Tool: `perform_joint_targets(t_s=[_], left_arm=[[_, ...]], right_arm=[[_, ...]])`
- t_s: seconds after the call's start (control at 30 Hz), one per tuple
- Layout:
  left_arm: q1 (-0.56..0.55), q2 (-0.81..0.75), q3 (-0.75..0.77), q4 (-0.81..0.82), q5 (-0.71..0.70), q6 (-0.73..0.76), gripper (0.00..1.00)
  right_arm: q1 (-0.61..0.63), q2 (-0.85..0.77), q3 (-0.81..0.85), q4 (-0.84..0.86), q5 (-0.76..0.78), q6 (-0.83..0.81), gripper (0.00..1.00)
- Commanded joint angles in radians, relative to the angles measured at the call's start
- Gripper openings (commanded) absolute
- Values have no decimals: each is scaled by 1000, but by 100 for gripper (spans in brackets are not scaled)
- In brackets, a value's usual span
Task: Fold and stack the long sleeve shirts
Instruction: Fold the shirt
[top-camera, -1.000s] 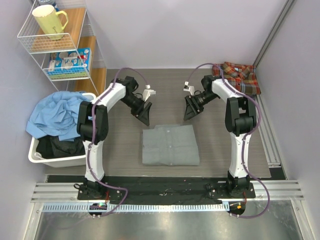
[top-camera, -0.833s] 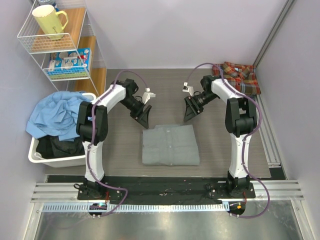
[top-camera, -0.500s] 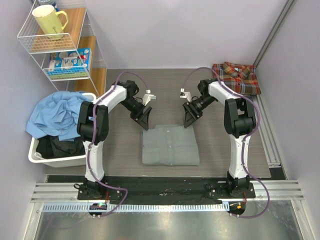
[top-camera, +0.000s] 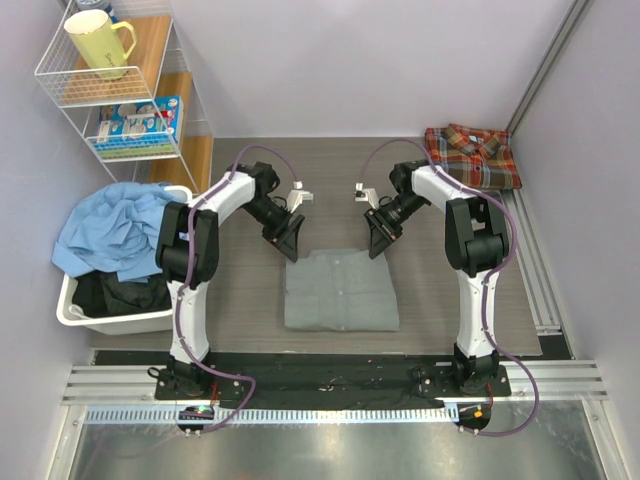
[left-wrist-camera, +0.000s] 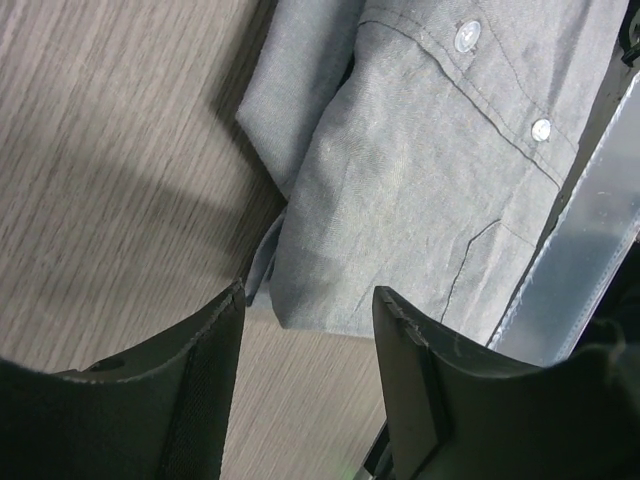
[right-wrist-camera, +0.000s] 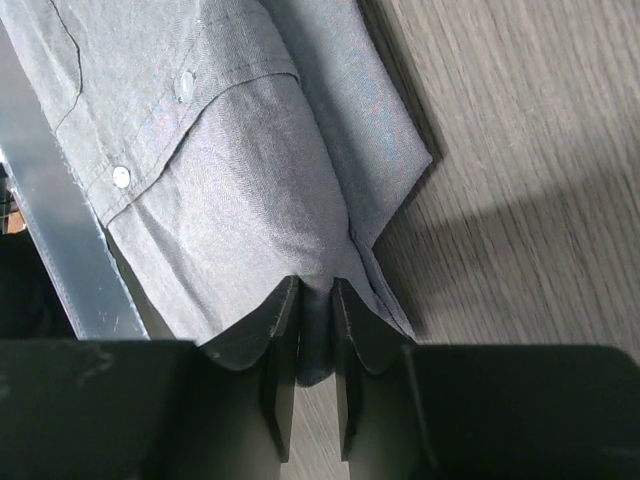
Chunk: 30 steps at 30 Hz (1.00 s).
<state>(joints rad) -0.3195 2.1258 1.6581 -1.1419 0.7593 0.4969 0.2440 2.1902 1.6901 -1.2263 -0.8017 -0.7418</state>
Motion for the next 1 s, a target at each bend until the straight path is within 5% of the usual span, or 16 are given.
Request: perform_joint_targets(t_s=[0.0,0.1,0.33,0.67,0.97], left_arm=[[-19,0,-12,2,37,-8,55],[-33,-4,-41,16,44,-11,51],[-21,-56,11,-70,103,2,0],[51,12,88,-107,58,36,0],[68,181,207,51,-115,-136,6]], right_arm=[[-3,-66,-1,14,-2,2,22],[-3,-67,-3,21,-10,9,17],[-17,-124,-23,1,-51,10,1],[-32,-49,86,-22,-70,22,1],[-35,109,154,226,4,269,2]])
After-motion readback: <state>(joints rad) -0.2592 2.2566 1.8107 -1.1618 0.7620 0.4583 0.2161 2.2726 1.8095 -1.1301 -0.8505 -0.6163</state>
